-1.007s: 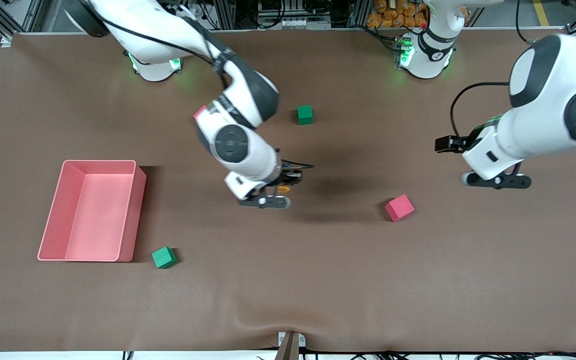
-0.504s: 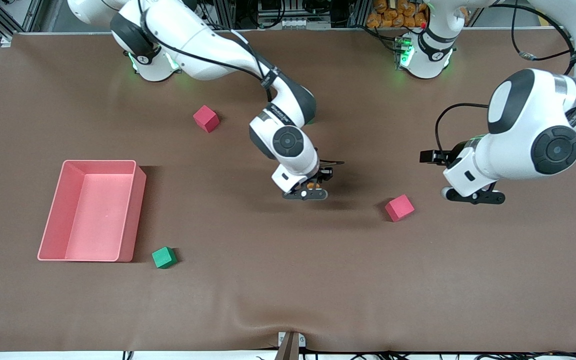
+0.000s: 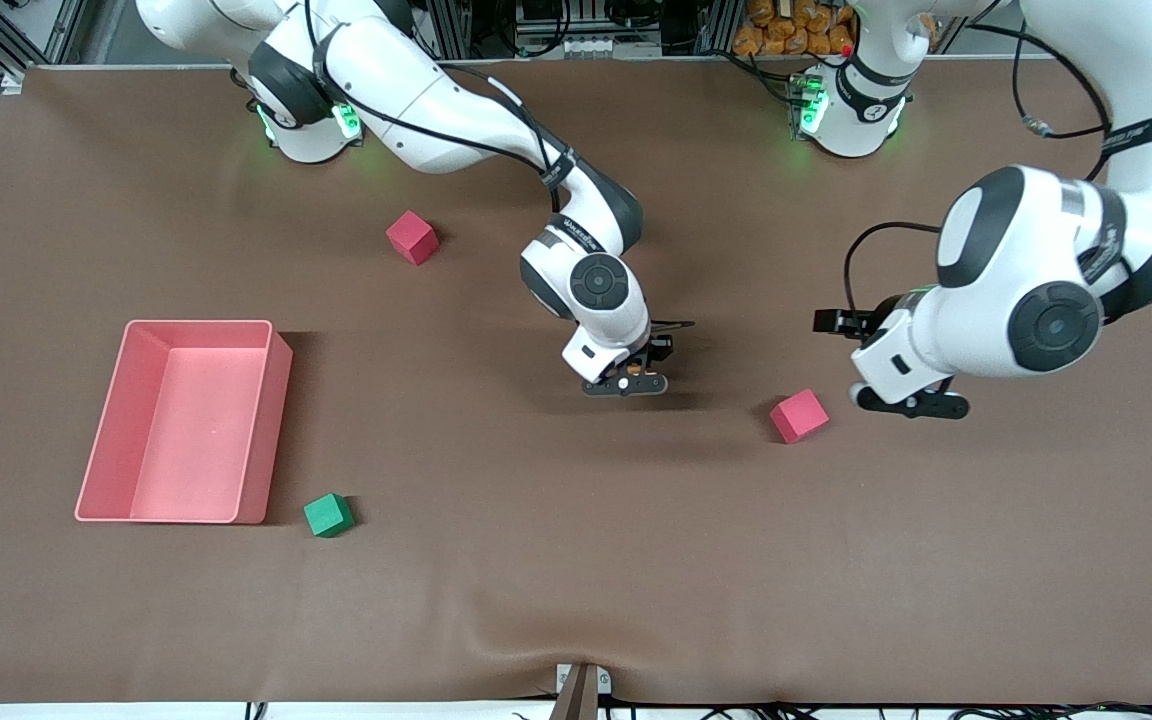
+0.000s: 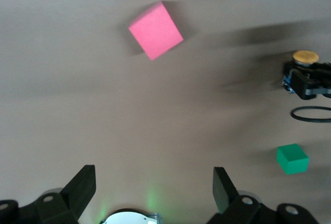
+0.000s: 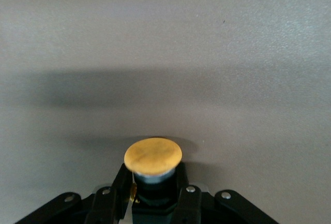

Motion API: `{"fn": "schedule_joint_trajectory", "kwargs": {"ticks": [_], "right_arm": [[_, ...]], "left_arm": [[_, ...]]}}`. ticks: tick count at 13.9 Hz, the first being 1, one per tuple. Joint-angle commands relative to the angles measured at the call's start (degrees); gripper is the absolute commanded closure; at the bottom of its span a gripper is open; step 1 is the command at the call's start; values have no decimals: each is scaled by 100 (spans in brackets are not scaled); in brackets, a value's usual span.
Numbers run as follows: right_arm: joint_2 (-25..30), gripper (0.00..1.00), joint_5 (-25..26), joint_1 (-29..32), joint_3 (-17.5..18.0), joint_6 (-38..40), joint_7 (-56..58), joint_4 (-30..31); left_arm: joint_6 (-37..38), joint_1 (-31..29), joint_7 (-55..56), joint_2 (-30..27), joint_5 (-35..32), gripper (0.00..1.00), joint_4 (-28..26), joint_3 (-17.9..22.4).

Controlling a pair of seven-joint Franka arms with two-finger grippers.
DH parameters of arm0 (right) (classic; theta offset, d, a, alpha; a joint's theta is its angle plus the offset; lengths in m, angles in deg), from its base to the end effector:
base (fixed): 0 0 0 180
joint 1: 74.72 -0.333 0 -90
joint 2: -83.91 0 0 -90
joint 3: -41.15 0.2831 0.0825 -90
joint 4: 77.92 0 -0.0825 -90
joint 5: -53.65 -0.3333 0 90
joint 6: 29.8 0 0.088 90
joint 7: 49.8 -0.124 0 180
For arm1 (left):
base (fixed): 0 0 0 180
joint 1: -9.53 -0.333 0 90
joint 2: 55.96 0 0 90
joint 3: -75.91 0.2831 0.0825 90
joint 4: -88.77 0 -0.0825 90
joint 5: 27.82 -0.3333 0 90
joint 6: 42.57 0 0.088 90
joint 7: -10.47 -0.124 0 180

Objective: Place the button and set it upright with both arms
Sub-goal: 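Hold the button with the right gripper while the left gripper approaches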

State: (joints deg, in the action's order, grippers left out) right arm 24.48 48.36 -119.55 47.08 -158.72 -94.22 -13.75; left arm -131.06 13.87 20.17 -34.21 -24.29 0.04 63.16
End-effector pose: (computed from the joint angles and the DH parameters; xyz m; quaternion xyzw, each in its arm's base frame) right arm 0.4624 0.5372 0.1777 -0.9956 -0.0005 0.0268 0.0899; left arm 0.5343 -0.1591 0.3836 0.9782 -0.0583 -0.1976 0.0270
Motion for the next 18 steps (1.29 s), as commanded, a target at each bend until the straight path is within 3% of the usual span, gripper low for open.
{"fn": "schedule_joint_trajectory", "kwargs": {"ticks": [1, 2, 3, 7, 11, 14, 18], "right_arm": [[-166, 90, 98, -114, -119, 43, -84, -265], [-166, 65, 107, -106, -128, 60, -75, -265], [-131, 1, 194, -105, -136, 69, -75, -265], [141, 0, 239, 70, -84, 515, -57, -265], [756, 0, 177, 622, 153, 1130, -49, -265], [1028, 0, 212, 1360, 697, 1764, -22, -265], [1494, 0, 230, 2563, 1417, 2896, 353, -265]], "left_arm": [[-2, 32, 15, 224, 165, 0, 119, 10], [-2, 67, 15, 259, 174, 0, 119, 10], [-2, 93, 15, 303, 174, 0, 119, 10], [-20, 365, 400, 444, 306, 0, 127, 10], [-291, 541, 533, 637, 393, 0, 127, 10], [-573, 761, 690, 821, 525, 0, 136, 10], [-626, 1235, 1630, 1427, 543, 0, 846, 10]]}}
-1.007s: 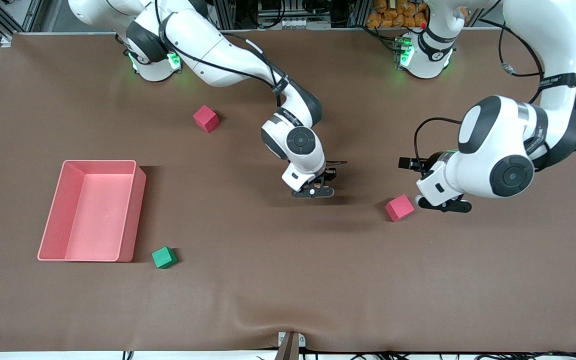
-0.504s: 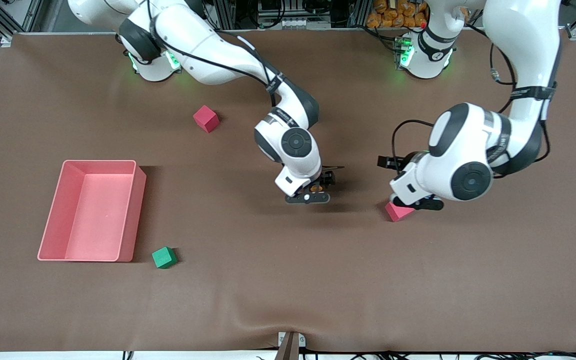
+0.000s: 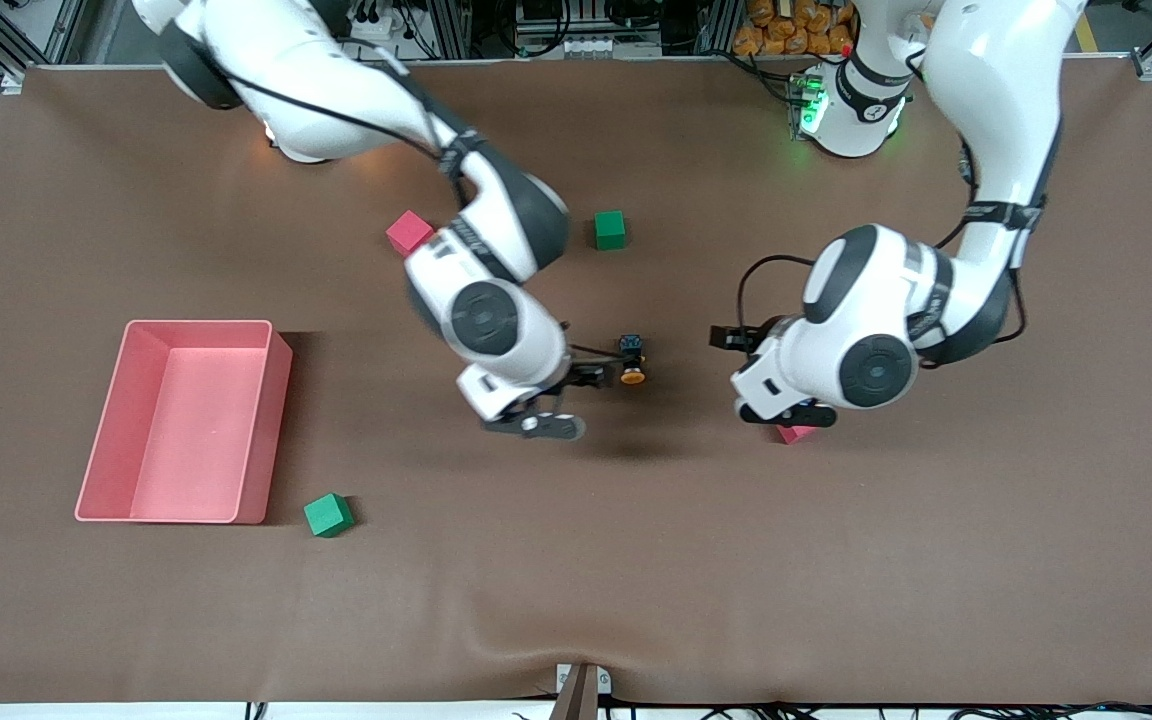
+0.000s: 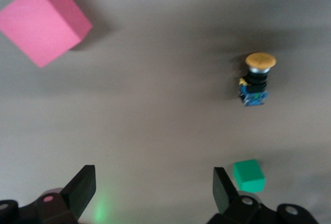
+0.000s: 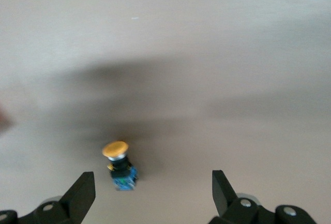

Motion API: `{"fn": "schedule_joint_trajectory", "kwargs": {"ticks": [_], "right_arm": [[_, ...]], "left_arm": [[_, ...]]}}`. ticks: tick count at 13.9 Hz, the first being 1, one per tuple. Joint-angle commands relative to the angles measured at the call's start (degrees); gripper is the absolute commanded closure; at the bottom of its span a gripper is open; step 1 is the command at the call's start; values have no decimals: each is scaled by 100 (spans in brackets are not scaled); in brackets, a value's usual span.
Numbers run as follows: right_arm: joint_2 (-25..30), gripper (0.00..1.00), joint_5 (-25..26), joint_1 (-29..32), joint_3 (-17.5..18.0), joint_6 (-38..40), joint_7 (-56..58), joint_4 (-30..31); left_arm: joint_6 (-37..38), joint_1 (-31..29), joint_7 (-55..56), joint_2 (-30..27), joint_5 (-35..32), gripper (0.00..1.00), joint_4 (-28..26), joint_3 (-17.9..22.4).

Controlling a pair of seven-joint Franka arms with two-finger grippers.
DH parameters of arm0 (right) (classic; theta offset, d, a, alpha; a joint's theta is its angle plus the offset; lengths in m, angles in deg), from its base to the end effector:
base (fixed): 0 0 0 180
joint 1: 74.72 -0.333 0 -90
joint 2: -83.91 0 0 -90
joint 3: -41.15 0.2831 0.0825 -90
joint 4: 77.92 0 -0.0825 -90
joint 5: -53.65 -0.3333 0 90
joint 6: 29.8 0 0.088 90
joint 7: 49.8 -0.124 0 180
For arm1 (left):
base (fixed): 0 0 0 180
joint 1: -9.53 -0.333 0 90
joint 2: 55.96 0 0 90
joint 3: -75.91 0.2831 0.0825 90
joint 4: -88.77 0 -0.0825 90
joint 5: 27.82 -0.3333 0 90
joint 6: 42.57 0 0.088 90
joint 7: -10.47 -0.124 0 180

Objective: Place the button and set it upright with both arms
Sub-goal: 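Grasp the button with the left gripper while the right gripper releases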

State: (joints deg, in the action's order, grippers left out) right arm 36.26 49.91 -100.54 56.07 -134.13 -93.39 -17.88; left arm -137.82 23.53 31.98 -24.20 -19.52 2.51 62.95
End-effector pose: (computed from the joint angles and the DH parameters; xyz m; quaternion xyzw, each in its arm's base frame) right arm 0.5521 0.4112 0.3245 -0.9891 0.0724 0.0977 0.0837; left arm 0.5226 -0.2663 0.3081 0.9729 -0.0213 -0.2268 0.0409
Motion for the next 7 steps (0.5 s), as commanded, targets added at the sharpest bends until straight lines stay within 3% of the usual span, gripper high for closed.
{"fn": "schedule_joint_trajectory", "kwargs": {"ticks": [1, 3, 7], "right_arm": [[422, 0, 75, 1022, 729, 658, 630, 148], [624, 0, 75, 1665, 1046, 1132, 1325, 157], [1354, 0, 531, 2246, 1065, 1668, 1371, 271]], "left_arm": [[50, 401, 625, 628, 66, 0, 827, 30], [-133, 673, 1011, 884, 66, 0, 1022, 39], [-714, 974, 1180, 1139, 57, 0, 1023, 83]]}}
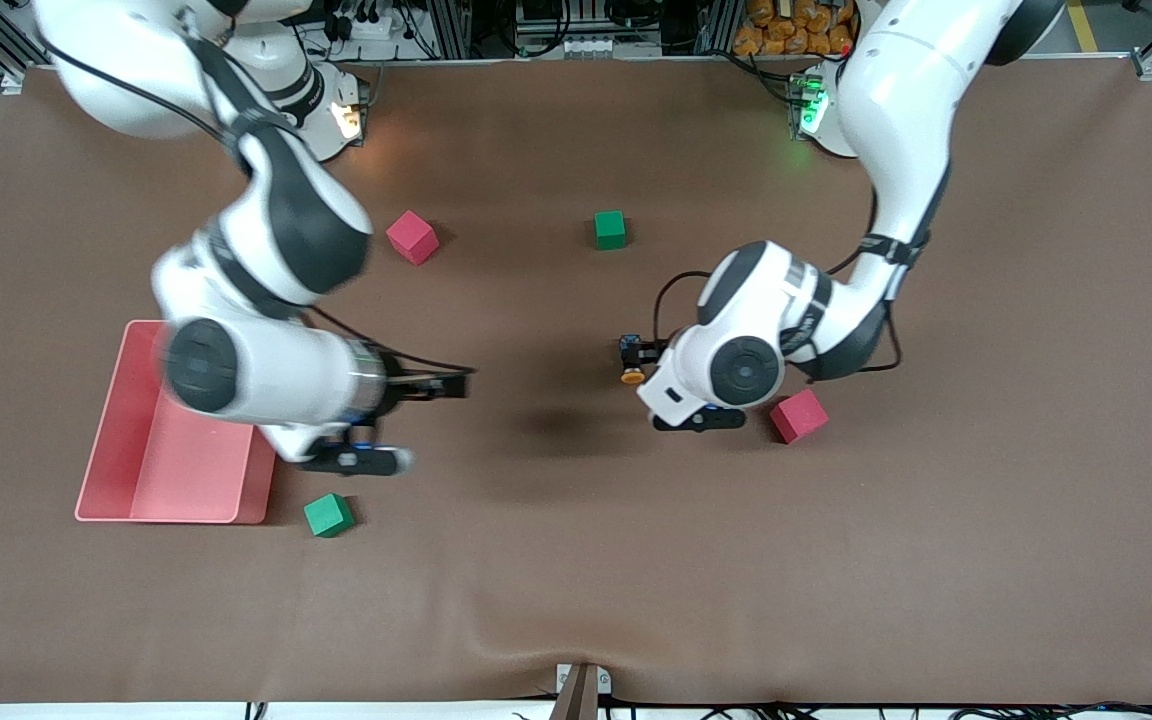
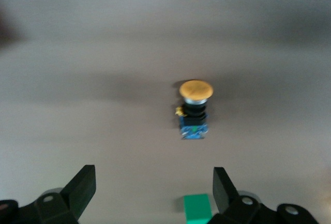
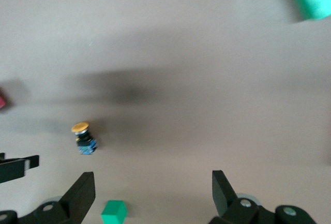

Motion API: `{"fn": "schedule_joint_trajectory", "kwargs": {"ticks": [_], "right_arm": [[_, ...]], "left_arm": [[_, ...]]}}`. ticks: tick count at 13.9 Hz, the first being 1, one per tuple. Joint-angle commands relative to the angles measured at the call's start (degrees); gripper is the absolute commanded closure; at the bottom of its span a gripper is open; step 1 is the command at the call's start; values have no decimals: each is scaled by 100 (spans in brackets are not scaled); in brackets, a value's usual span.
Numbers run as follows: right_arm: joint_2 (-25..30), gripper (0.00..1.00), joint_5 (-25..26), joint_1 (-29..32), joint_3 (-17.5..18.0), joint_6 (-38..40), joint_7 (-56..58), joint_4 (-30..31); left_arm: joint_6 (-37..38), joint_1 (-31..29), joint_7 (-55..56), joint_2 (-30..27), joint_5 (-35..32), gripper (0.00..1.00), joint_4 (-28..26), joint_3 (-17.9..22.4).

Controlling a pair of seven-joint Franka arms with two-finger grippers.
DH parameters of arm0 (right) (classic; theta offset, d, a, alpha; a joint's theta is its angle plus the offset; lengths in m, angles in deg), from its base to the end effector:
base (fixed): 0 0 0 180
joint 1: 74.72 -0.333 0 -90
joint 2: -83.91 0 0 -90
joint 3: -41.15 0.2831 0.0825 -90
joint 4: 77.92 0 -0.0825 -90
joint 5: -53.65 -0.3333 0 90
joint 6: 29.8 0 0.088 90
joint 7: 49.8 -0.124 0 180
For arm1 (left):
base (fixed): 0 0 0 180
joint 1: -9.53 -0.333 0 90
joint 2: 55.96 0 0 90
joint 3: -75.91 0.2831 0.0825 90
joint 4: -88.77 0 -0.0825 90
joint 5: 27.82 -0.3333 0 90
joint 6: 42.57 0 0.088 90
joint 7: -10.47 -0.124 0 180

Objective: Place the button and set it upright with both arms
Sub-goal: 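Grasp the button with the left gripper while the right gripper releases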

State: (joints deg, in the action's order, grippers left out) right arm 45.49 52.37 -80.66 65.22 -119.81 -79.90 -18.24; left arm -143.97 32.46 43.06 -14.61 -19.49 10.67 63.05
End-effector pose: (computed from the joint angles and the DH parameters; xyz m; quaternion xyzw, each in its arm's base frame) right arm 0.5958 0.2561 0.4291 -0.9885 0.0364 0.1072 0.1004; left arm 0.5138 -0.3593 0.2656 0.9783 0.0132 -0.2036 0.0368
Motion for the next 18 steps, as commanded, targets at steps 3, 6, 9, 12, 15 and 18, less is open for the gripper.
{"fn": "schedule_joint_trajectory", "kwargs": {"ticks": [3, 6, 9, 12, 15, 18], "right_arm": [[623, 0, 321, 698, 176, 861, 546, 237], [966, 0, 593, 883, 62, 1423, 1139, 237], [1650, 0, 497, 840, -366, 1522, 902, 298], [2432, 0, 444, 857, -535, 1356, 892, 1077], [3556, 0, -29, 770, -1166, 392, 1023, 2665], [4296, 0, -66, 646, -1616, -296, 1585, 3864]], "left_arm": [[-301, 186, 90, 408, 55, 0, 208, 82], [-434, 397, 345, 619, 37, 0, 208, 91], [-434, 449, 345, 751, 37, 0, 199, 91], [-530, 476, 319, 831, 20, 1, 181, 91], [-583, 520, 345, 910, 20, 4, 181, 91], [-653, 564, 336, 1041, 20, 7, 181, 91]]}}
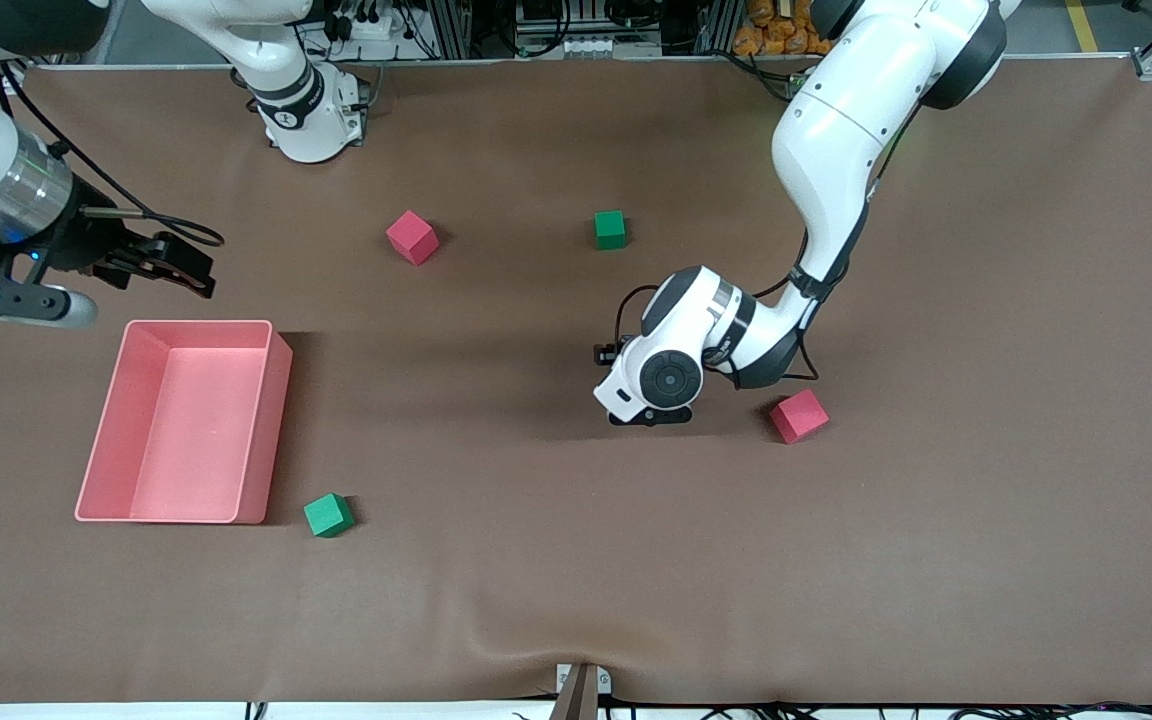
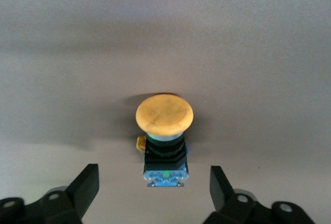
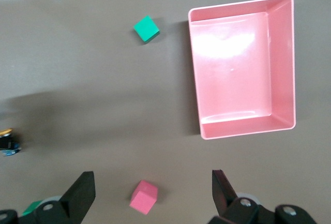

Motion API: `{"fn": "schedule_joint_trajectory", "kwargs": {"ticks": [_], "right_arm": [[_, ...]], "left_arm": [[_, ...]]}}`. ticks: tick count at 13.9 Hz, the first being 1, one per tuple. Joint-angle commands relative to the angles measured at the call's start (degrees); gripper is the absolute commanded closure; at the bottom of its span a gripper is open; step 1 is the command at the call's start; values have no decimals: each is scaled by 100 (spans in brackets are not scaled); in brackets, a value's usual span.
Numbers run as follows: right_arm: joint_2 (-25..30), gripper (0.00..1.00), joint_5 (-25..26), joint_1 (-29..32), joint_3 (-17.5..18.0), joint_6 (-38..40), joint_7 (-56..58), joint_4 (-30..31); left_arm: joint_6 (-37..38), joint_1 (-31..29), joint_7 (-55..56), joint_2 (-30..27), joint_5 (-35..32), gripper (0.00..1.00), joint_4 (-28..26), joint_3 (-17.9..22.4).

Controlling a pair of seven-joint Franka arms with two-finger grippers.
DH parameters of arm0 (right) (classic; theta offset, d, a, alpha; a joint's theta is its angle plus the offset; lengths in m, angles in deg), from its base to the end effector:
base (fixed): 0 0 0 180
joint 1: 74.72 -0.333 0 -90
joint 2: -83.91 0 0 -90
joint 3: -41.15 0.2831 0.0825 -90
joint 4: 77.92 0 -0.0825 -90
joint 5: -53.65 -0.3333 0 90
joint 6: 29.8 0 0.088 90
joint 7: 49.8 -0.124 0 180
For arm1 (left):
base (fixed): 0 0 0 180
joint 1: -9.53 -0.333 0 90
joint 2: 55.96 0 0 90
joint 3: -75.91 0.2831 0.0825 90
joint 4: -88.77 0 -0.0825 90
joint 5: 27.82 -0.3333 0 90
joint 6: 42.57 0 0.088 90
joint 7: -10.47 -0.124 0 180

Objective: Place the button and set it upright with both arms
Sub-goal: 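Grasp the button with the left gripper while the right gripper releases, then withdraw the right gripper while the left gripper carries the button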

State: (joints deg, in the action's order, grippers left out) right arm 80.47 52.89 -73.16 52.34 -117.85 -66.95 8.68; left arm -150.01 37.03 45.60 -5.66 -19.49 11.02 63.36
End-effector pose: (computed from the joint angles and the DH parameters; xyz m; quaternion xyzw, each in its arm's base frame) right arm 0.5090 0.0851 0.5665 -0.9976 0.0655 0.0192 0.0082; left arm 0.4849 -0.3965 0.1756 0.9735 0.0149 -0.2274 0.0185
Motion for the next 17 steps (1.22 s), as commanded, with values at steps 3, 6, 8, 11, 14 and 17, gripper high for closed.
{"fn": "schedule_joint_trajectory", "kwargs": {"ticks": [3, 6, 8, 11, 14, 17], "right_arm": [[1116, 0, -117, -95, -450, -511, 379, 1517], [1109, 0, -117, -95, -530, -511, 756, 1396], [951, 0, -108, -69, -539, -459, 784, 1097], [880, 0, -108, -77, -688, -458, 819, 930], [731, 0, -82, -77, -819, -441, 1091, 806], [713, 0, -21, -77, -855, -450, 1153, 745]], "left_arm": [[-120, 160, 99, 217, 20, 13, 145, 59], [-181, 186, 56, 270, 28, 25, 145, 51], [-181, 178, -6, 262, 28, 37, 145, 51], [-181, 160, -50, 253, 20, 46, 154, 60], [-173, 160, -33, 218, 11, 100, 146, 60], [-172, 186, 186, 25, -15, 100, 154, 68]]}}
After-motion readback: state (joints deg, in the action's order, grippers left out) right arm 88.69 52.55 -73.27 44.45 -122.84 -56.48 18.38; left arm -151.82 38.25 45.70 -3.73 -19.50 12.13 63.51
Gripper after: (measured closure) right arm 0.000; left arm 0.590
